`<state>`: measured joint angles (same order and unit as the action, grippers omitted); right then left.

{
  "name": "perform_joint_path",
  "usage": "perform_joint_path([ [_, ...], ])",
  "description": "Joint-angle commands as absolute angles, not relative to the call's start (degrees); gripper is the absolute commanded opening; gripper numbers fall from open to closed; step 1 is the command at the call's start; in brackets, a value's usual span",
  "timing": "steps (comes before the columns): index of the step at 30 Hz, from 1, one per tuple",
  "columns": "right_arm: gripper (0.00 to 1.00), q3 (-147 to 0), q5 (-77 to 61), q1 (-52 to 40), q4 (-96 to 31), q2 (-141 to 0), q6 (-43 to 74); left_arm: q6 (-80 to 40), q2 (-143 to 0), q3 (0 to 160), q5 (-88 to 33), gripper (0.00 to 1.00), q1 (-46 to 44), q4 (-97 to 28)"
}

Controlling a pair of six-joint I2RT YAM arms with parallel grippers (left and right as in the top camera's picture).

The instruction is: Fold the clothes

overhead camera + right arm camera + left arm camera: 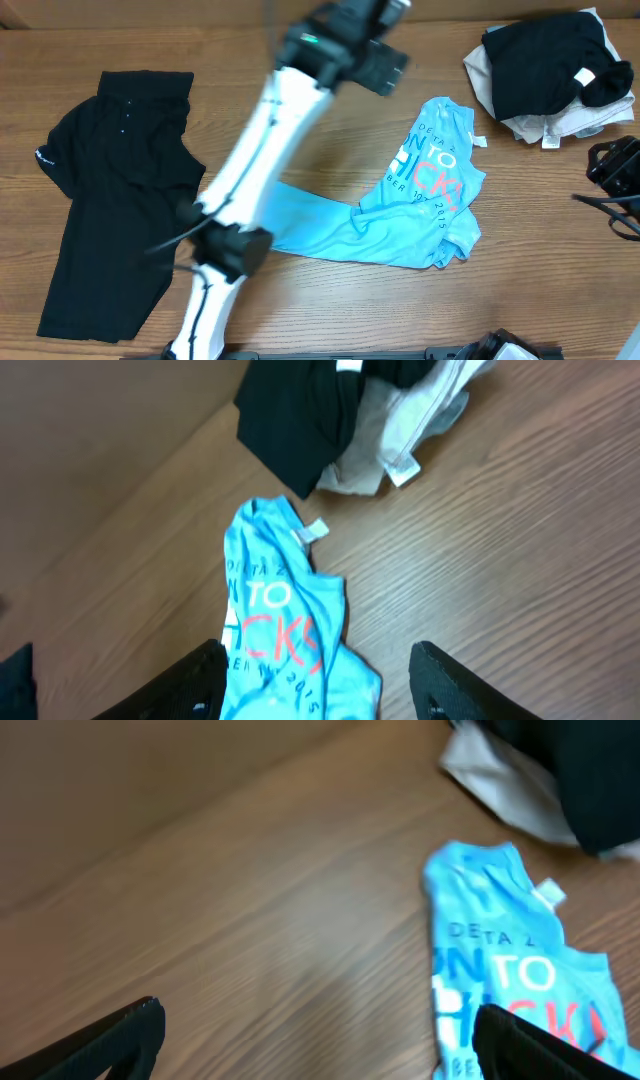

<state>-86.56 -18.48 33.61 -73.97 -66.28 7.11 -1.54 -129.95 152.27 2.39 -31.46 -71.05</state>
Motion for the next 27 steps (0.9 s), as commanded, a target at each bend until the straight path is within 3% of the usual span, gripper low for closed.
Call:
perform_joint_path([
  [1, 0.62, -87.83, -21.74, 33.82, -75.31, -65.89, 4.58, -3.62, -115.79, 156.46, 2.68, 1.00, -26.89, -73.71],
  [8, 0.62, -87.81, -25.23, 33.08, -80.47, -65.21, 2.59, -4.45, -105.23, 156.46, 3.60, 1.00, -23.24, -83.66],
  [14, 0.62, -85.86, -25.17, 29.63, -82.78, -64.95, 1.87, -11.86, -105.01, 155.68, 13.43, 0.99, -23.14, -96.92],
  [27, 0.62, -76.25, -25.17, 26.89, -75.68, -65.14, 2.13, -16.29, -105.78, 119.44, 8.67, 0.99, -16.40, -90.17],
])
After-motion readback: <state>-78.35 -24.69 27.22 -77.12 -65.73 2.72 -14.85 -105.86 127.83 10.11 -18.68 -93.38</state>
